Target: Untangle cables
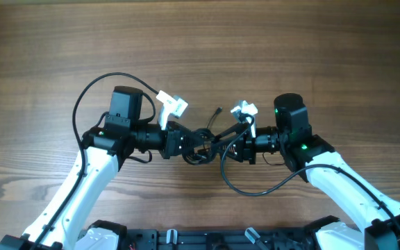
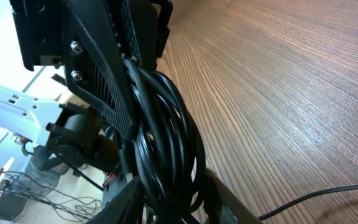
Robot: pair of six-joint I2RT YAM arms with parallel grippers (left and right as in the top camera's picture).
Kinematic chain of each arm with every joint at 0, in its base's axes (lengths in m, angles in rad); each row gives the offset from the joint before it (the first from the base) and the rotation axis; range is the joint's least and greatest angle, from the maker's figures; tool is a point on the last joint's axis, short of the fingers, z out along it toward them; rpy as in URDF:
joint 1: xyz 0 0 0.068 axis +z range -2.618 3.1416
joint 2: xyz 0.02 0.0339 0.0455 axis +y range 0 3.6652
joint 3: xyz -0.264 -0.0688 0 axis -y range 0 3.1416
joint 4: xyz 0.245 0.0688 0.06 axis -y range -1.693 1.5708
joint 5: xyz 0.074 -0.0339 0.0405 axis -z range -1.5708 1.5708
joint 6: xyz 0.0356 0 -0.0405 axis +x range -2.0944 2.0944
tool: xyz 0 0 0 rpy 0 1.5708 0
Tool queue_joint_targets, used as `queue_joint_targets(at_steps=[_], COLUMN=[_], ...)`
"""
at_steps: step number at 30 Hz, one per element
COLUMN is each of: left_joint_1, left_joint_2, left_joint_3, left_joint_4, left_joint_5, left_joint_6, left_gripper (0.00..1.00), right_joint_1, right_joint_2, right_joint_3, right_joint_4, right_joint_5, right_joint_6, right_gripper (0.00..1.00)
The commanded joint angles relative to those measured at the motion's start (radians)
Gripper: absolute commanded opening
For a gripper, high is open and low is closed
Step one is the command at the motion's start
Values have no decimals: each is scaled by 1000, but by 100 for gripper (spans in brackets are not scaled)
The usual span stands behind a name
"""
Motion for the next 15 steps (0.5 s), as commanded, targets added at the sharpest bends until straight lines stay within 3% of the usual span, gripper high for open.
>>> queue_joint_targets(at_steps=[1, 5, 7, 10, 11, 12, 15], left_joint_1=[-2, -2, -2, 2, 9, 11, 11], left_joint_2=[-14, -14, -14, -14, -14, -14, -14], left_joint_3=[5, 5, 5, 5, 5, 5, 5], left_joint_4=[17, 79, 80, 114, 182, 211, 251], left_joint_5=[53, 108, 108, 103, 98, 72, -222], left_joint_6=[20, 19, 19, -5, -89, -139, -428], left_gripper=[8, 15, 25, 54, 79, 100, 100], right_joint_1=[5, 5, 5, 4, 4, 4, 4], right_joint_2=[-10, -10, -10, -10, -10, -10, -10], right_joint_3=[-2, -2, -2, -2, -2, -2, -2], right_joint_4=[3, 47, 89, 97, 107, 114, 128], right_joint_5=[-31, -27, 14, 278, 373, 410, 495], right_joint_6=[-3, 36, 119, 409, 563, 631, 841], right_gripper=[30, 6, 5, 4, 4, 4, 4])
